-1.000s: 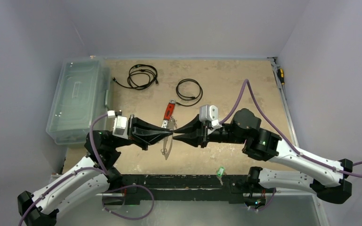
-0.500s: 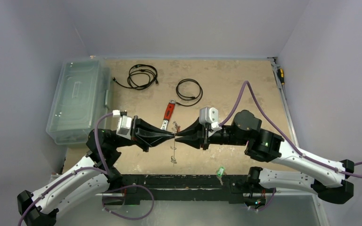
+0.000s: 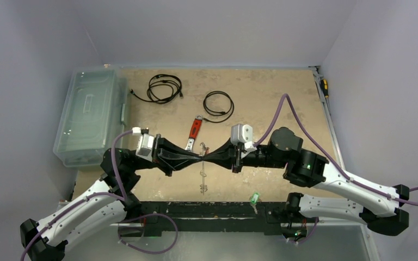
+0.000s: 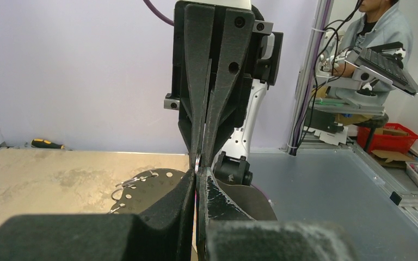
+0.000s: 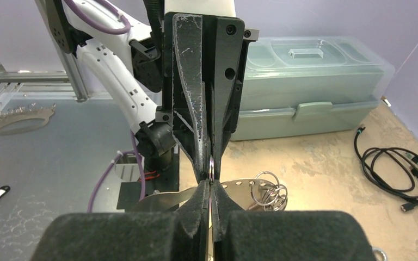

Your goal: Put the keys on the keyring

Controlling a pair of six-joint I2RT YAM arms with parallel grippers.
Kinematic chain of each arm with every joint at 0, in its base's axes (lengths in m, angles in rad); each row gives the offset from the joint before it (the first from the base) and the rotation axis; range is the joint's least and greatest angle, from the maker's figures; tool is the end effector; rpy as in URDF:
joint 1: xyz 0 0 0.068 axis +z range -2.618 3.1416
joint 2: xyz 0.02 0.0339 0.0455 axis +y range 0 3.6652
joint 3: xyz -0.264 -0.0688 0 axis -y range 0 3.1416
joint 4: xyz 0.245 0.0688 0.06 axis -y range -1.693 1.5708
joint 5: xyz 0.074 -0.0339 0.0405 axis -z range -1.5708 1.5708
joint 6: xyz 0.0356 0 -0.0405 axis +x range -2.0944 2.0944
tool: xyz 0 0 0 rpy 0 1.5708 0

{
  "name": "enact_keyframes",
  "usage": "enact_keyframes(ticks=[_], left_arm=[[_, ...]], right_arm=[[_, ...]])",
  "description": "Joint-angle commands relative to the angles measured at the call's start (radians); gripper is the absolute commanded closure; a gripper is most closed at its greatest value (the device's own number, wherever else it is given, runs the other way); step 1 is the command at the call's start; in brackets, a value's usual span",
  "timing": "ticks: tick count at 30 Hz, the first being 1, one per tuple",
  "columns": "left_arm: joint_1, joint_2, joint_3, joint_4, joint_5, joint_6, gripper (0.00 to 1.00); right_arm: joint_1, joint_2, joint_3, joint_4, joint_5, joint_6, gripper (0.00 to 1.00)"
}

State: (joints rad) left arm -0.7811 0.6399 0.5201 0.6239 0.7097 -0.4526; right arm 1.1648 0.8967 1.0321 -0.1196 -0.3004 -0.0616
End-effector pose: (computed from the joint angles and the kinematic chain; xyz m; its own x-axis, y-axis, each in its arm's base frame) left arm 0.0881 -0.1200 0.3502 -0.1023 -0.3657 -0.9251 0.9947 -0.0255 -0.0999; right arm 0.0685 0.1859 0.4140 0.0674 0.0080 -0.9977 -0.9921 0.1061 -0.0662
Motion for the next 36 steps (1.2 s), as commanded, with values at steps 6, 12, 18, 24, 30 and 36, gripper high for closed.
enact_keyframes(ticks=[6, 12, 18, 24, 30, 36], left_arm=[[-0.01, 0.034, 0.041, -0.038, 0.041, -0.001, 1.0], [-0.01, 0.014, 0.161, -0.402, 0.015, 0.203, 0.78], [-0.01, 0.011, 0.262, -0.65, -0.027, 0.351, 0.67], [-0.01, 0.015, 0.377, -0.89, -0.093, 0.527, 0.59], [-0.011, 0.026, 0.447, -0.996, -0.105, 0.605, 0.56], [-0.012, 0.061, 0.482, -1.033, -0.102, 0.634, 0.7]], right_arm=[[0.007, -0.001, 0.04, 0.097, -0.018, -0.047, 1.0], [0.007, 0.011, 0.062, 0.028, 0.019, -0.074, 1.0], [0.007, 0.044, 0.062, 0.02, 0.011, -0.113, 1.0], [0.007, 0.062, 0.075, -0.004, 0.009, -0.127, 1.0], [0.007, 0.089, 0.1, -0.05, -0.003, -0.136, 1.0], [0.009, 0.09, 0.098, -0.068, 0.0, -0.141, 1.0]])
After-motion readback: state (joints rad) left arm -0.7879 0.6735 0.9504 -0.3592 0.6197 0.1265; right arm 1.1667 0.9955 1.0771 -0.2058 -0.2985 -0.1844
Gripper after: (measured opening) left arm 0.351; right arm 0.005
